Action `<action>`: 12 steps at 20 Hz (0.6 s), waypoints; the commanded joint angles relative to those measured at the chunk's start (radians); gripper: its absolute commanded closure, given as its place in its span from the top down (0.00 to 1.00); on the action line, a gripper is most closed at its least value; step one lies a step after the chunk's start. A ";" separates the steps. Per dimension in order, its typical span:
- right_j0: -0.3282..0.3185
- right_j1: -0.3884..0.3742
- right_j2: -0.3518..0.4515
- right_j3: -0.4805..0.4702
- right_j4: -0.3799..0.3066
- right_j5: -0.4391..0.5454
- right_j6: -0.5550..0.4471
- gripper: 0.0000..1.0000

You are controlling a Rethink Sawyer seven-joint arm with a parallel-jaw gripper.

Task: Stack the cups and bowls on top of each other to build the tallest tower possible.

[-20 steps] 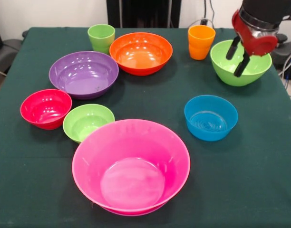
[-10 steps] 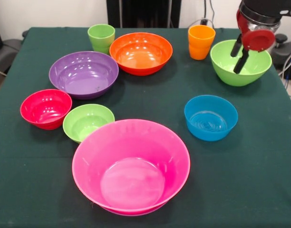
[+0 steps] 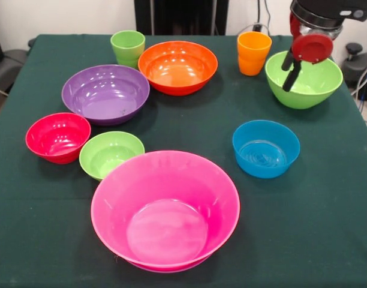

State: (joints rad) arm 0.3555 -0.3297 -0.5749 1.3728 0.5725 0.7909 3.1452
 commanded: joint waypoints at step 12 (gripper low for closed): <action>0.022 0.155 0.056 -0.070 -0.009 0.020 0.206 1.00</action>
State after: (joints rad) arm 0.3619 -0.2791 -0.5825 1.3708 0.5716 0.7923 3.1452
